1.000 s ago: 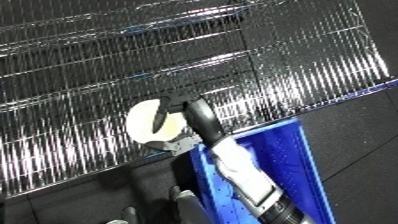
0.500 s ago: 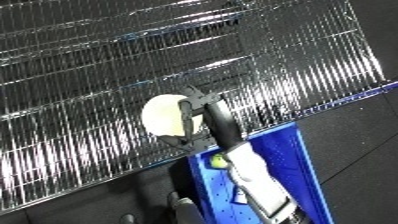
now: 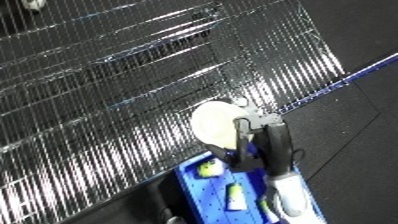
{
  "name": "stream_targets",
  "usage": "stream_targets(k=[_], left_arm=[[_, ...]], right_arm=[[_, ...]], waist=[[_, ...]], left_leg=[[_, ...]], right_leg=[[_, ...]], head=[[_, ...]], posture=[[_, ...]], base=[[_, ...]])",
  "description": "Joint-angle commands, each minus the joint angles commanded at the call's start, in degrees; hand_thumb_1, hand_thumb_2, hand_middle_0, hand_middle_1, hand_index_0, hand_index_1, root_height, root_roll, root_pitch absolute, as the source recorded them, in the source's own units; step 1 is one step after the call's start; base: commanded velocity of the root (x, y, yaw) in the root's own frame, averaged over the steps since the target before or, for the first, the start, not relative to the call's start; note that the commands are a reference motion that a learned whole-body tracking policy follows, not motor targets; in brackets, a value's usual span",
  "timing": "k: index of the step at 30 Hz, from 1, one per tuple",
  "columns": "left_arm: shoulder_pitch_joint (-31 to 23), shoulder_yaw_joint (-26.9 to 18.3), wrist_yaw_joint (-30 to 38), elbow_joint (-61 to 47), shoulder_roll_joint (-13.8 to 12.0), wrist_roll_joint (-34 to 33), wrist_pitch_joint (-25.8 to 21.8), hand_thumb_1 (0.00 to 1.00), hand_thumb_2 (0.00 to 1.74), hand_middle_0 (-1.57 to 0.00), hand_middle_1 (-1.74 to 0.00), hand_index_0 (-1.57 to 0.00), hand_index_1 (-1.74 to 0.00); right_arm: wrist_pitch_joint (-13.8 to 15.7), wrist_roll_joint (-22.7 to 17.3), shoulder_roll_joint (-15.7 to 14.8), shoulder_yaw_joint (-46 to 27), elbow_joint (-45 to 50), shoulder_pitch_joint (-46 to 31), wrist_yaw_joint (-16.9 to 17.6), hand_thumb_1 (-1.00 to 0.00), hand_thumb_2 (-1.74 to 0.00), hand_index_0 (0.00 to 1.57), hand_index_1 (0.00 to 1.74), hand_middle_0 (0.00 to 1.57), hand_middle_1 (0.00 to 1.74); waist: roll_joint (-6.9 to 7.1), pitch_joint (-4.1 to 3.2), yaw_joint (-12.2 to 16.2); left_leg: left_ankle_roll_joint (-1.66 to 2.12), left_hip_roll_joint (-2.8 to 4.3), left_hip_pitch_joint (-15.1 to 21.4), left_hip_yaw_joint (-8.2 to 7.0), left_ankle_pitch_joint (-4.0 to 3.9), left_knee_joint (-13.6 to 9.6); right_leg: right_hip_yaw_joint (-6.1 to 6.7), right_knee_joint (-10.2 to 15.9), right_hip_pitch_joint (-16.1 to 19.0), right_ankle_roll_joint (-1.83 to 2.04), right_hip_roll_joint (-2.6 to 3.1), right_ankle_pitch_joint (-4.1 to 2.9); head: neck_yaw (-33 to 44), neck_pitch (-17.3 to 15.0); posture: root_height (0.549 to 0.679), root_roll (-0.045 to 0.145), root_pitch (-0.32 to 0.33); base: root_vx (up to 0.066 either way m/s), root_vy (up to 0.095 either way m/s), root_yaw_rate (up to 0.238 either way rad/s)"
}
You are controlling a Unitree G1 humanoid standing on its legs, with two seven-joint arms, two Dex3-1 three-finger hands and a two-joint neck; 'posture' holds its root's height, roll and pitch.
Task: Pick up the object and place it into the box
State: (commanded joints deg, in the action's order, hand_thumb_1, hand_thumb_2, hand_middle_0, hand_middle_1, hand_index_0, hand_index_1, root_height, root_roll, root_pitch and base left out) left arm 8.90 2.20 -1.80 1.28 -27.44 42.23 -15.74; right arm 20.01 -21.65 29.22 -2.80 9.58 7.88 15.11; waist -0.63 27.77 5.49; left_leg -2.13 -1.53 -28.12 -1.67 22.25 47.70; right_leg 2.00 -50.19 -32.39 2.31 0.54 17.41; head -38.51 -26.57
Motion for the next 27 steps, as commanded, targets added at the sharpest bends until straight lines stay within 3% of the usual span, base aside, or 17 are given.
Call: stream_targets(k=[5,6,10,14,19,23,27], left_arm=[[-1.25,-0.9,0.46,-0.37,0.8,0.19,-1.13,1.0,1.74,-1.57,-1.74,-1.57,-1.74],[-1.9,-1.17,0.28,-0.24,1.26,0.32,-2.01,1.0,1.74,-1.57,-1.74,-1.57,-1.74],[-2.88,-1.0,0.19,-0.22,1.76,0.72,-3.81,1.0,1.74,-1.57,-1.74,-1.57,-1.74],[-3.23,-0.91,0.55,-0.92,2.06,1.02,-4.82,1.0,1.74,-1.57,-1.74,-1.57,-1.74],[-2.83,-0.39,1.22,0.29,2.71,0.95,-5.92,1.0,1.74,-1.57,-1.74,-1.57,-1.74],[-2.41,0.19,1.72,0.69,3.34,0.77,-6.13,1.0,1.74,-1.57,-1.74,-1.57,-1.74],[-1.67,0.93,2.11,1.05,3.7,0.77,-6.03,1.0,1.74,-1.57,-1.74,-1.57,-1.74]], right_arm=[[1.26,-0.07,-0.73,-2.19,0.33,-3.63,1.91,-0.95,-1.65,1.49,1.65,1.49,1.65],[2.4,0.82,-0.89,-3.57,-0.15,-5.75,3.42,-0.95,-1.65,1.49,1.65,1.49,1.65],[3.8,1.55,-1.28,-5.21,-1.6,-9.61,6.01,-0.95,-1.65,1.49,1.65,1.49,1.65],[5.01,-0.39,-1.85,-4.94,-3.38,-12.55,6.19,-0.75,-1.3,1.18,1.3,1.18,1.3],[7.74,-2.43,-1.86,-4.46,-7.31,-13.88,3.86,-0.5,-0.87,0.79,0.87,0.79,0.87],[9.41,-3.51,-1.62,-4.59,-9.73,-13.68,2.42,-0.3,-0.52,0.47,0.52,0.47,0.52],[8.78,-3.5,-1.32,-4.22,-10.55,-12.77,2.55,-0.1,-0.17,0.16,0.17,0.16,0.17]], waist=[[-0.39,0.23,1.84],[-0.68,0.46,2.85],[-1.25,0.98,4.56],[-1.73,1.39,5.82],[-2.27,1.74,7.5],[-2.9,1.87,7.97],[-3.5,1.84,8.0]], left_leg=[[-0.03,0.46,0.91,-1.02,-0.55,-2.0],[0.03,0.58,1.27,-1.48,-0.82,-2.75],[0.03,0.61,1.73,-2.23,-1.11,-3.67],[-0.07,0.63,2.18,-2.97,-1.32,-4.59],[0.05,0.98,3.1,-4.06,-1.24,-5.0],[0.24,0.93,3.67,-4.5,-1.16,-5.16],[0.41,0.67,4.07,-4.65,-1.32,-5.73]], right_leg=[[0.95,0.95,0.24,-0.09,0.67,-0.21],[1.43,1.08,0.24,-0.12,1.01,-0.16],[2.16,1.42,0.0,-0.23,1.5,-0.1],[2.6,2.19,-0.3,-0.46,1.78,-0.36],[3.1,2.53,-0.09,-0.61,1.96,-0.3],[3.41,2.69,0.21,-0.71,1.71,-0.16],[3.55,3.12,0.36,-0.73,1.51,-0.25]], head=[[-4.22,1.05],[-4.52,2.39],[-4.73,4.53],[-7.33,4.93],[-10.83,3.53],[-11.44,2.57],[-11.68,1.72]], posture=[[0.626,0.06,0.041],[0.626,0.062,0.044],[0.627,0.066,0.052],[0.628,0.071,0.06],[0.628,0.076,0.059],[0.629,0.081,0.056],[0.63,0.085,0.056]], base=[[-0.035,0.078,-0.226],[-0.032,0.082,-0.174],[-0.046,0.072,-0.147],[-0.055,0.06,-0.111],[-0.02,0.071,-0.09],[-0.013,0.043,-0.034],[-0.013,0.028,0.001]])
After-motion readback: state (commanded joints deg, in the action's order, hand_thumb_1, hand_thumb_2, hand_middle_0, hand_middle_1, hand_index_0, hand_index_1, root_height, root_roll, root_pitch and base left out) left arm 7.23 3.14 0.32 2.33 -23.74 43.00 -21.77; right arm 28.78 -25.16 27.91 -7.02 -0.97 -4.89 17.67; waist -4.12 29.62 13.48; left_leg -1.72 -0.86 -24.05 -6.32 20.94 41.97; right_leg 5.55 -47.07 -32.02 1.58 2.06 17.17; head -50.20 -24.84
